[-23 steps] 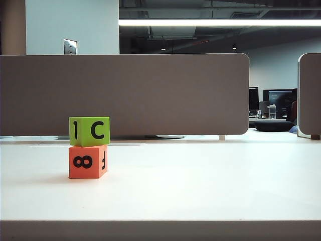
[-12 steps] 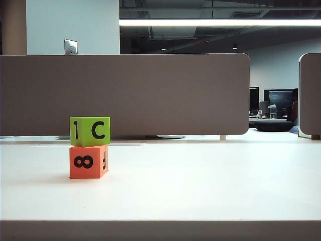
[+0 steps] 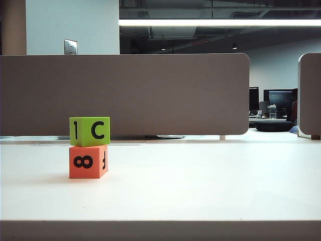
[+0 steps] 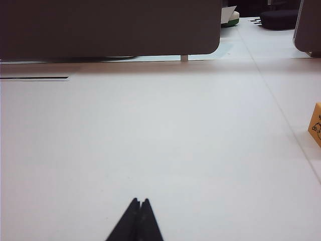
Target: Stack the letter block on the right onto the letter block on the left.
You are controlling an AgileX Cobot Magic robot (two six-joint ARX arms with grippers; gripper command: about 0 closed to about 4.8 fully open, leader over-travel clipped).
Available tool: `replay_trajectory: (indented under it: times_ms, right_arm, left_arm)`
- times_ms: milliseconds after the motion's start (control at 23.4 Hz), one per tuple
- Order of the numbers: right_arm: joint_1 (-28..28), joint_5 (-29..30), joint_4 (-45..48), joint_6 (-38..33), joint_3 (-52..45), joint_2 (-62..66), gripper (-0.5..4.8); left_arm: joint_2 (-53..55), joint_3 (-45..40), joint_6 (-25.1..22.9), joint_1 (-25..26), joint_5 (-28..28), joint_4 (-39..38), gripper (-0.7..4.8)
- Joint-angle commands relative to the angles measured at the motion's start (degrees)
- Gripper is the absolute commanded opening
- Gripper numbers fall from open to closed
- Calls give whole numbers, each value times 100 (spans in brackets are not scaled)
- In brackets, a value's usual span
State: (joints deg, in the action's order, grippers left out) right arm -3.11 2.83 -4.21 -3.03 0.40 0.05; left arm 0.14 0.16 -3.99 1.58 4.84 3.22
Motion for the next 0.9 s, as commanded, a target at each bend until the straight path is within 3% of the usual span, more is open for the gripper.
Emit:
replay_trajectory:
  times_ms: [43,896]
  right_arm:
    - [0,-15,98,-15,-31,-13,0]
    - [0,-15,98,-15,-31,-13,0]
  left_arm:
    - [2,20,278,232,35,72,-5]
    - [2,20,356,345,-4,63,-5]
